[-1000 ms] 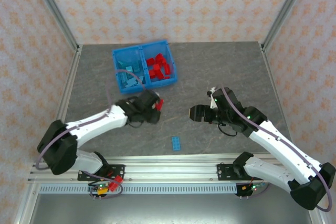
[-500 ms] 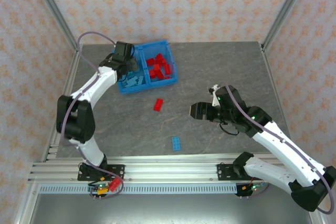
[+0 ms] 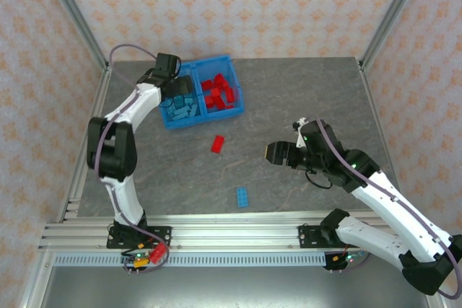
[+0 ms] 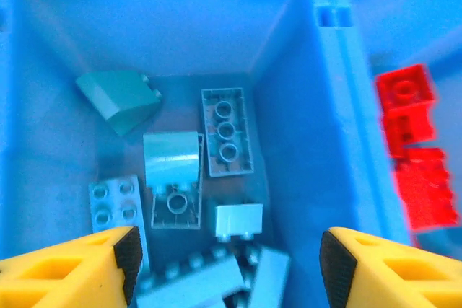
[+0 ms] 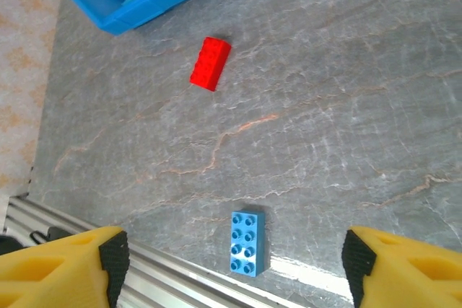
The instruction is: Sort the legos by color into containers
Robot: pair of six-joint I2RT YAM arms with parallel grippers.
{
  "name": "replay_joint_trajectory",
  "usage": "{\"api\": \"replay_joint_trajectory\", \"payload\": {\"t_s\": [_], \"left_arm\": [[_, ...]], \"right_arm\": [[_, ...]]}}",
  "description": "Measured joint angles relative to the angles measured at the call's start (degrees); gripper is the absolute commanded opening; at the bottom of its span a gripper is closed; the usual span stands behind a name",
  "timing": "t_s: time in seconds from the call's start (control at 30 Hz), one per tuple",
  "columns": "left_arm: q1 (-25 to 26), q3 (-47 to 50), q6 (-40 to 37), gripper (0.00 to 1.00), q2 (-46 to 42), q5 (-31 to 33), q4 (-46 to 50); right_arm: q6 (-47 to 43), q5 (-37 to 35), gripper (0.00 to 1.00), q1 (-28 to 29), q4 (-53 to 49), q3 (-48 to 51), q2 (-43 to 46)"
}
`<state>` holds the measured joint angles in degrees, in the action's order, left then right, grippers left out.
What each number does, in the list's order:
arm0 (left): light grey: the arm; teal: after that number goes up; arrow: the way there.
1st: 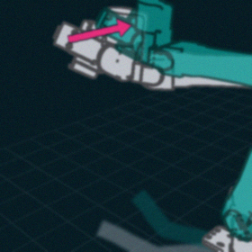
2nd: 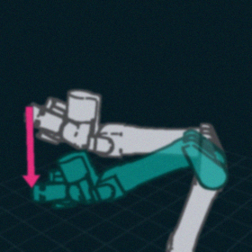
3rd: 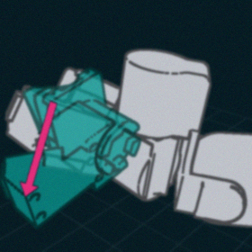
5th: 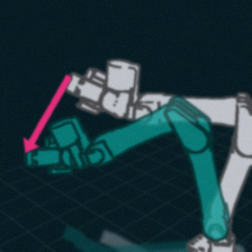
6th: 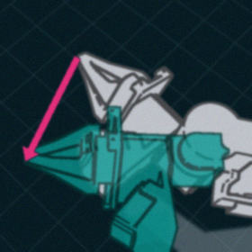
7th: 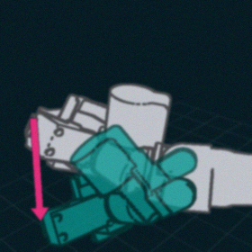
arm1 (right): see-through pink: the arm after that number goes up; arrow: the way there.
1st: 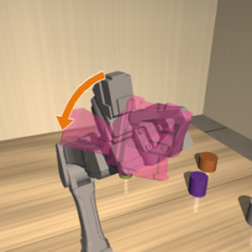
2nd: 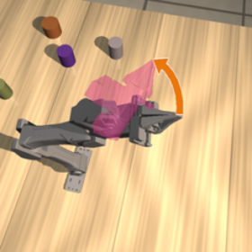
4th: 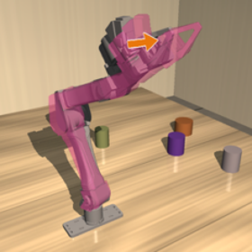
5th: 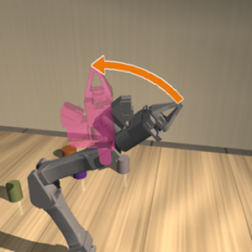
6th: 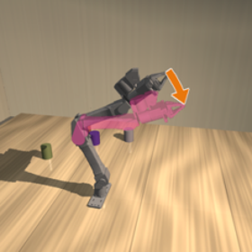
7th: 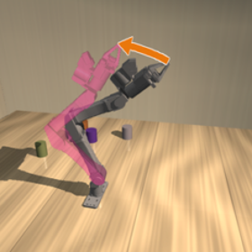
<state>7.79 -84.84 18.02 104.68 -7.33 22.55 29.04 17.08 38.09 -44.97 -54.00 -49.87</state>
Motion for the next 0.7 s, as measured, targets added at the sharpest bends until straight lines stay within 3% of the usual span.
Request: {"api": "replay_joint_trajectory", "payload": {"t_s": [0.13,0.33,0.5,0.7], "left_arm": [[4.4,9.8,-0.1,0.74,-19.1,-1.5,-0.4],[19.3,12.8,-8.4,0.81,-41.7,-4.1,1.3],[28.3,15.5,-19.6,0.92,-48.2,-9.8,11.6],[38.3,25.9,-31.5,0.98,-51.1,-18.8,24.4]], "right_arm": [[1.5,-3.0,0.77,3.2,-1.4,0.1,-5.5],[5.1,-4.0,0.77,10.9,0.3,0.5,-15.3],[8.1,-4.7,0.78,16.6,3.1,0.4,-25.4],[9.7,-4.8,0.78,20.2,5.1,-1.6,-35.8]]}}
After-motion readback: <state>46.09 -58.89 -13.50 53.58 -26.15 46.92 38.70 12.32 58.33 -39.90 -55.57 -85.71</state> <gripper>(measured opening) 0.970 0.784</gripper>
